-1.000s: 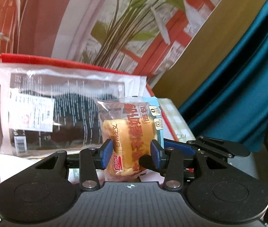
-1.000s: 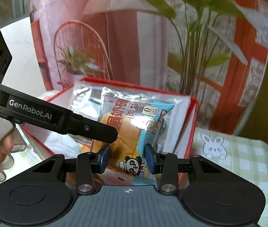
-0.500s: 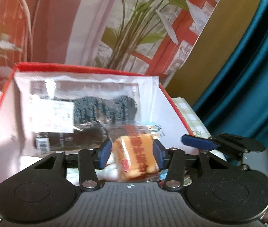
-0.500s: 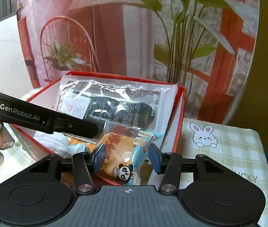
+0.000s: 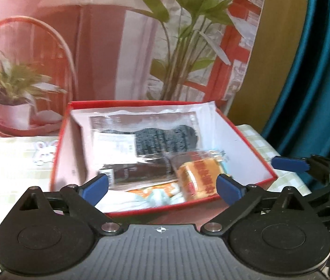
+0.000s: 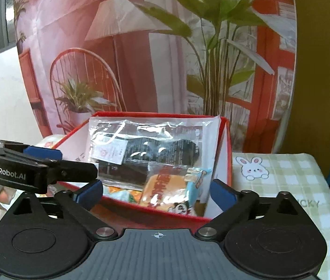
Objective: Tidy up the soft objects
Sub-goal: 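Move the left tool down toward the green tassel ornament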
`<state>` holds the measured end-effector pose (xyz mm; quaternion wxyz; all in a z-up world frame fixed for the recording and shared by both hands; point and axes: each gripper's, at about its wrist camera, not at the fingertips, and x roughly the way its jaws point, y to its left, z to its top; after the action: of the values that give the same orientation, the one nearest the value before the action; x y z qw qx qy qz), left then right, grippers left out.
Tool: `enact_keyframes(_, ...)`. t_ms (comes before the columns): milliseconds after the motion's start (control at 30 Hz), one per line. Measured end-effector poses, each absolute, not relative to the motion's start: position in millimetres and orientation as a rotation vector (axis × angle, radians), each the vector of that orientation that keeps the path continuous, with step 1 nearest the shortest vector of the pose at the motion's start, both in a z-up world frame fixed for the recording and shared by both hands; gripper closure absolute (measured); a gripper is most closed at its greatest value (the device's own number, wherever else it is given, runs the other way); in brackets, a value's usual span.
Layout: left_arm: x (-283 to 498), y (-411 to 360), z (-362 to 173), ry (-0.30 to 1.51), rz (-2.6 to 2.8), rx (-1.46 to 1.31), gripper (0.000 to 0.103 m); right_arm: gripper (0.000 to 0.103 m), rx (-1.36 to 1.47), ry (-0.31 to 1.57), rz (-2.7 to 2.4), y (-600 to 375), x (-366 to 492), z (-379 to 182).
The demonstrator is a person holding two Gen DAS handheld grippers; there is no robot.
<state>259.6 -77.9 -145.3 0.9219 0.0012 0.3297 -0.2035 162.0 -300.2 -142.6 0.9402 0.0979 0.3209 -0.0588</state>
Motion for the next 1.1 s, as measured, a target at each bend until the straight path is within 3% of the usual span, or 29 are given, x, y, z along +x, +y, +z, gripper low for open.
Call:
enact_keyframes(467,214.6,-23.1,-148.2,0.614,-0.274,-0.093,0.002,0.000,0.242,0.632,-0.140,-269.5,138.3,-147.9)
enact_keyframes(1100,193.6,-16.8,-178.7,0.722,-0.274,-0.020,0.002,0.000,0.191,0.785,-0.173,-245.5,142.6,-190.9)
